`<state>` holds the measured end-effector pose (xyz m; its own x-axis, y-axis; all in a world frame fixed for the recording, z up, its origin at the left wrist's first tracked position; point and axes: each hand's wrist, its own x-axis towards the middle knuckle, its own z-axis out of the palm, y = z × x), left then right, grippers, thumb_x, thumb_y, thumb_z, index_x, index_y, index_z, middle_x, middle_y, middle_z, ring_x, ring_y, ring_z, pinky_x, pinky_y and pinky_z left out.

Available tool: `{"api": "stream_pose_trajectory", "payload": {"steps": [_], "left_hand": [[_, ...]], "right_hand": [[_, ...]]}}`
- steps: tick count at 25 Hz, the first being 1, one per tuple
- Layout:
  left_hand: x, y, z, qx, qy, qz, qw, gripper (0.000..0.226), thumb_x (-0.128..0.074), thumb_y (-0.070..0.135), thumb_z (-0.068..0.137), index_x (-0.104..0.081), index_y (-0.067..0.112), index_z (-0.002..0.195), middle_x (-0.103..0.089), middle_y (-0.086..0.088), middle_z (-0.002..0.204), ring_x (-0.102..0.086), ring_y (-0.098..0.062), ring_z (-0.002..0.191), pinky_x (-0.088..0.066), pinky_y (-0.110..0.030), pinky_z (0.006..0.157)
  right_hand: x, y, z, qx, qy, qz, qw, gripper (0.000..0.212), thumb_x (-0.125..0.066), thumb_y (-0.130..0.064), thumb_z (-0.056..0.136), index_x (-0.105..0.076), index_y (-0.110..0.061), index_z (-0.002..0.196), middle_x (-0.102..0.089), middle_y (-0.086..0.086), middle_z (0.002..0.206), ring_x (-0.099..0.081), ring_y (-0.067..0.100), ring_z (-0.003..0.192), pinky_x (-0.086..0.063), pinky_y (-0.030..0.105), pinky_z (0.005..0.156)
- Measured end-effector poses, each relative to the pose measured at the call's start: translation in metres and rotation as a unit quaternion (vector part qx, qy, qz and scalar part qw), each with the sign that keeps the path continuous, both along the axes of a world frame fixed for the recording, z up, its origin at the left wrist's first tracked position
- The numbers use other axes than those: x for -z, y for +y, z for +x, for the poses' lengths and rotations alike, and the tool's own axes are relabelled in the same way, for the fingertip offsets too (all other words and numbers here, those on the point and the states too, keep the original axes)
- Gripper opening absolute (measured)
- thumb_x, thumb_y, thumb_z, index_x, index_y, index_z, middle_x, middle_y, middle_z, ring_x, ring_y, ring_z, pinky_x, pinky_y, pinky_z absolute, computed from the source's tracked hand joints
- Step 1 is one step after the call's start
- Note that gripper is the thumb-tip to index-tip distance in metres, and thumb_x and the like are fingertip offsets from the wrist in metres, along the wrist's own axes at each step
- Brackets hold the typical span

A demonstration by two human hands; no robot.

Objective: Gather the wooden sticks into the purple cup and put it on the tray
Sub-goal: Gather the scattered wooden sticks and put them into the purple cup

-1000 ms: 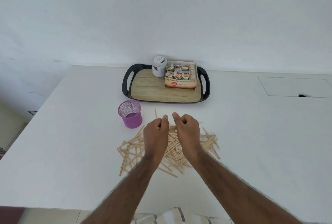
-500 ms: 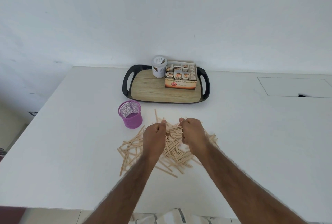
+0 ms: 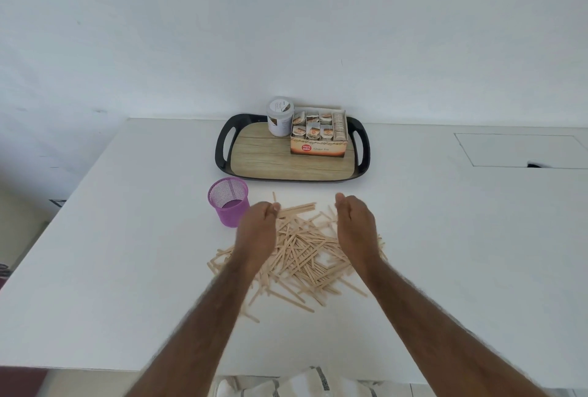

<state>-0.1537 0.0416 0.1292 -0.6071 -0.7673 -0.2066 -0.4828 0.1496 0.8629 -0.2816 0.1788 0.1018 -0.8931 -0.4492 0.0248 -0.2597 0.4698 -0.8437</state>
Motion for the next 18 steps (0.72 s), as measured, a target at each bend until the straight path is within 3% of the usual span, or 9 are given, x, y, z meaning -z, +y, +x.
{"api": "stream_pose_trajectory", "payload": {"steps": [2,3,5,8,11,15,18], "left_hand": [[-0.009,-0.033,0.015,-0.002,-0.047,-0.134,0.990,0.035,-0.045,0.023,0.108,-0.056,0.002,0.082,-0.051,-0.003,0.068,-0.047,-0.023,0.067,-0.030,-0.037,0.056],[-0.013,-0.053,0.022,-0.005,-0.080,-0.189,0.979,0.032,-0.043,0.021,0.108,-0.055,0.006,0.082,-0.053,-0.005,0.072,-0.048,-0.026,0.070,-0.029,-0.037,0.059],[-0.024,-0.090,0.032,-0.005,-0.159,-0.269,0.950,0.029,-0.042,0.022,0.107,-0.052,0.011,0.082,-0.056,-0.009,0.081,-0.051,-0.031,0.075,-0.036,-0.035,0.066],[-0.032,-0.121,0.031,0.047,-0.284,-0.321,0.902,0.023,-0.043,0.022,0.106,-0.060,0.010,0.094,-0.060,-0.012,0.094,-0.055,-0.034,0.082,-0.042,-0.037,0.070],[-0.030,-0.124,0.018,0.123,-0.354,-0.354,0.857,0.020,-0.045,0.019,0.105,-0.063,0.010,0.108,-0.065,-0.011,0.109,-0.064,-0.035,0.099,-0.043,-0.036,0.072],[-0.021,-0.126,0.006,0.214,-0.403,-0.347,0.819,0.026,-0.052,0.023,0.101,-0.066,0.012,0.120,-0.064,-0.010,0.115,-0.065,-0.032,0.107,-0.048,-0.037,0.076],[-0.010,-0.133,0.003,0.213,-0.395,-0.310,0.838,0.029,-0.046,0.020,0.101,-0.062,0.014,0.124,-0.059,-0.011,0.109,-0.061,-0.032,0.104,-0.046,-0.037,0.074]], "right_hand": [[0.033,0.025,-0.016,-0.040,0.130,0.174,0.975,0.065,-0.022,-0.061,0.101,-0.059,-0.015,0.127,-0.062,0.008,0.127,-0.054,0.027,0.122,-0.044,0.044,0.102],[0.050,0.038,-0.022,-0.071,0.149,0.254,0.953,0.075,-0.016,-0.066,0.100,-0.046,-0.016,0.145,-0.048,0.012,0.149,-0.038,0.031,0.142,-0.030,0.047,0.117],[0.080,0.059,-0.026,-0.132,0.145,0.342,0.919,0.090,-0.001,-0.076,0.093,-0.019,-0.020,0.161,-0.014,0.012,0.168,-0.005,0.031,0.156,-0.006,0.050,0.124],[0.103,0.068,-0.026,-0.148,0.165,0.364,0.905,0.098,0.014,-0.079,0.085,-0.008,-0.024,0.163,0.000,0.008,0.170,0.007,0.029,0.156,-0.001,0.052,0.125],[0.105,0.063,-0.022,-0.134,0.164,0.358,0.910,0.089,0.005,-0.074,0.090,-0.008,-0.024,0.163,-0.002,0.008,0.170,0.005,0.028,0.156,-0.001,0.053,0.124],[0.107,0.063,-0.016,-0.129,0.169,0.355,0.910,0.086,0.001,-0.070,0.092,-0.012,-0.022,0.163,-0.005,0.010,0.170,0.002,0.030,0.157,-0.002,0.056,0.123],[0.107,0.064,-0.016,-0.130,0.166,0.356,0.910,0.087,0.003,-0.070,0.092,-0.012,-0.021,0.163,-0.006,0.009,0.170,0.002,0.030,0.157,-0.002,0.057,0.123]]}}
